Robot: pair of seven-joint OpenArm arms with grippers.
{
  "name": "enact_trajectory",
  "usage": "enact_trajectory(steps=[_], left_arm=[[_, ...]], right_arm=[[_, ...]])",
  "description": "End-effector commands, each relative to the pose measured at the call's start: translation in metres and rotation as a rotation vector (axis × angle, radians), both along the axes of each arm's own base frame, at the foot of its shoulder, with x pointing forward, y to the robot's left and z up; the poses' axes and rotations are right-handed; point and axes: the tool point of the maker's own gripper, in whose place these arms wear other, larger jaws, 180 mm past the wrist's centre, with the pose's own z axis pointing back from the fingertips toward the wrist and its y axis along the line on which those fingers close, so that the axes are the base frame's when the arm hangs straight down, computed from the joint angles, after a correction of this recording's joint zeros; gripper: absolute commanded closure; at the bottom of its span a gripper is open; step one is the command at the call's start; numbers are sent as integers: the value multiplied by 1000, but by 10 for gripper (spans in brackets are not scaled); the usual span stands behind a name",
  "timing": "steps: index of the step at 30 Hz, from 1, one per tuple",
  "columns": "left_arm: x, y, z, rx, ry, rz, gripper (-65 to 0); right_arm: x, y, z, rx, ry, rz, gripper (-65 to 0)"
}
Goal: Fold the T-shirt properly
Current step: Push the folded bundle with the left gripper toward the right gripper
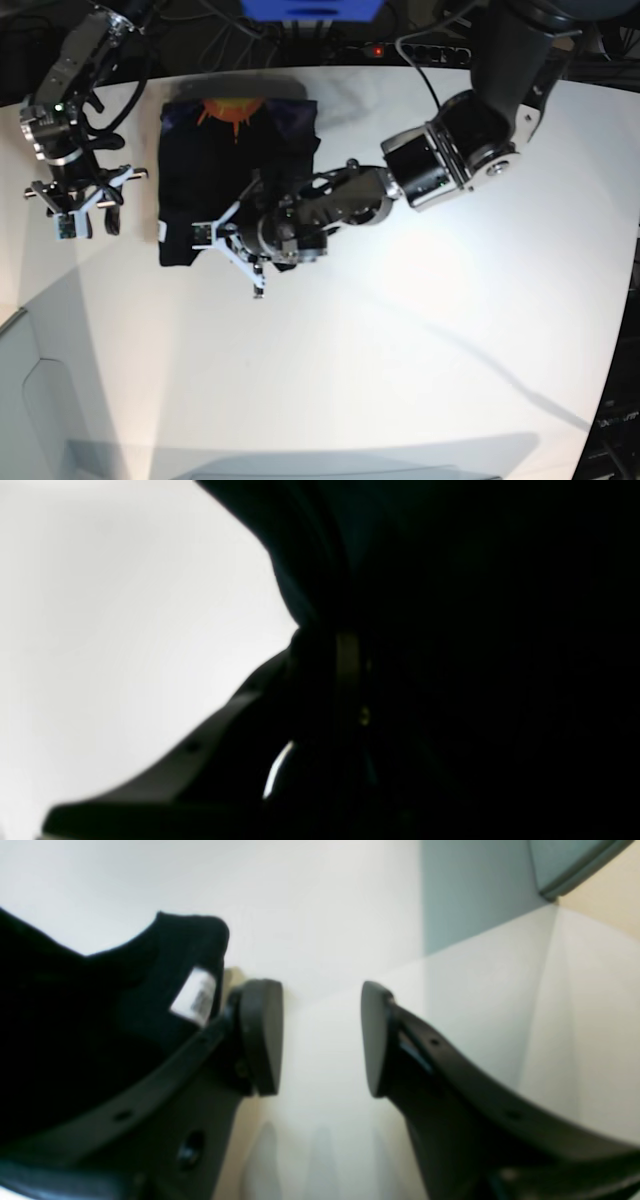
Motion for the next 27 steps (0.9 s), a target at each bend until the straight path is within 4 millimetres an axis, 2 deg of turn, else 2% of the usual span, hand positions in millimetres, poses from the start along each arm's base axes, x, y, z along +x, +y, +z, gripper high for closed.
enact_trajectory(steps=[1,3,8,10,13,15,17,21,22,25,27], left_arm=[[17,6,10,39,-50,18,-51],[18,5,14,45,-56,17,-120],[25,-2,38,-7,-95,18,-296],[30,-4,48,-34,-106,30,-346],[38,-7,66,-75,-136,45,-385],[53,-2,88,-115,-194,79,-385],[64,5,115,-172,-252,117,-385],[81,41,165,-315,-341,254,-385],[84,57,177,-353,-364,305,-385],[85,119,188,-430,-385,488,-385],[79,161,184,-457,-384,610,-385]], right_arm=[[6,1,17,-11,-61,20,-254],[6,2,19,-15,-67,22,-254],[7,4,24,-21,-81,27,-254],[7,4,25,-19,-83,25,-254],[6,8,33,-18,-107,15,-252],[1,10,32,-23,-97,21,-231],[-4,14,26,-11,-83,24,-178],[-18,19,13,10,-41,21,-44],[-23,22,8,23,-27,20,-15],[-34,33,-3,51,9,30,0],[-39,41,-7,62,18,53,0]])
